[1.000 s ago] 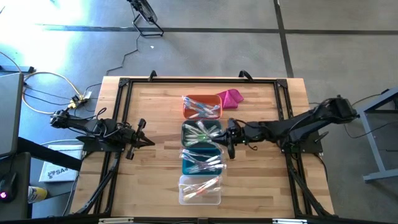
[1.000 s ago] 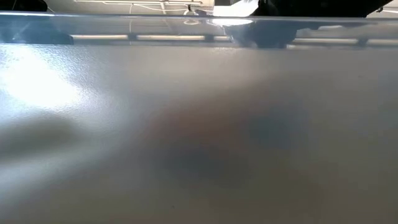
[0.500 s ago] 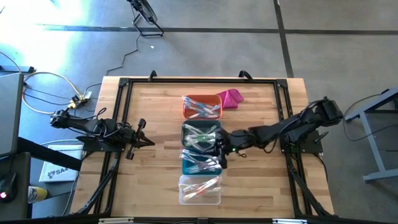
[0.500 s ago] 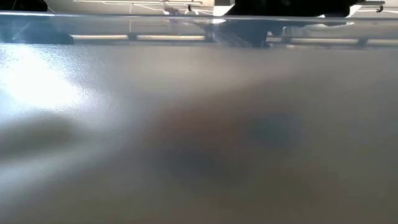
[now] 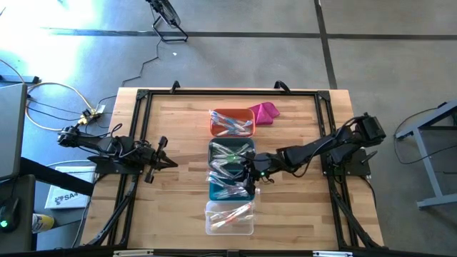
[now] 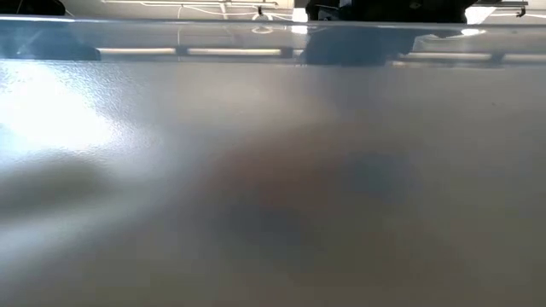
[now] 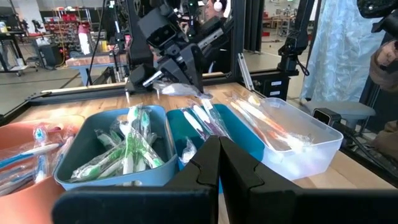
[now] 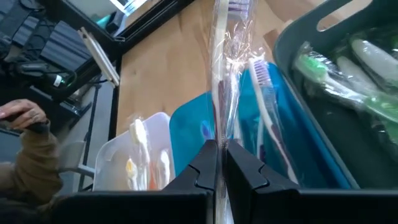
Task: Pick & Place Toothbrushes
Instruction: Put the purple toothbrush into the blue bin
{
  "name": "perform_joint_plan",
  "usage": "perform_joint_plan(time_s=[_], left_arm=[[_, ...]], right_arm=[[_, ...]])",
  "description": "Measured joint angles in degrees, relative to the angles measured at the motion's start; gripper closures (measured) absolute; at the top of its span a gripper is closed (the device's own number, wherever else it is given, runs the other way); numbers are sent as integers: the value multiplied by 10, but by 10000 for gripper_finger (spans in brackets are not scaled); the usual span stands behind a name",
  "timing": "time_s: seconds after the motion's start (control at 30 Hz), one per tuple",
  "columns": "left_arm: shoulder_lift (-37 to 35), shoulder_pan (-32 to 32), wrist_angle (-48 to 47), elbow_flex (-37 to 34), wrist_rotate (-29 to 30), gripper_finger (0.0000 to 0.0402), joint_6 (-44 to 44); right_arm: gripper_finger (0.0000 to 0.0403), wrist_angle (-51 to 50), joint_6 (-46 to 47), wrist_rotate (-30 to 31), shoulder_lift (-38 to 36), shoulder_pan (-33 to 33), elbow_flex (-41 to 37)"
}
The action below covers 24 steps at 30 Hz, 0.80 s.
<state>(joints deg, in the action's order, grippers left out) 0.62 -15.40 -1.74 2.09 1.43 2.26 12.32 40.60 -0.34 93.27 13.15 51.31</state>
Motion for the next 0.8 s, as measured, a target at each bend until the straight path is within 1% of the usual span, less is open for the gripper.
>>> perform_joint_plan(time_s=[0.23,0.4,0.5,0.57,0.8], left_arm=[[0,0,-1,0,0,401,0],[0,0,-1,0,0,401,0],[0,0,-1,0,0,401,-3],[0,0,-2,0,0,401,-11],[3,0,-3,0,-9,401,-13]], right_arm=[[396,-1,-1,8,0,0,0],[396,6,-2,16,20,4,0],[396,4,-3,14,34,5,-1],[396,21,-3,8,47,5,0],[391,16,-3,-2,62,4,-1]])
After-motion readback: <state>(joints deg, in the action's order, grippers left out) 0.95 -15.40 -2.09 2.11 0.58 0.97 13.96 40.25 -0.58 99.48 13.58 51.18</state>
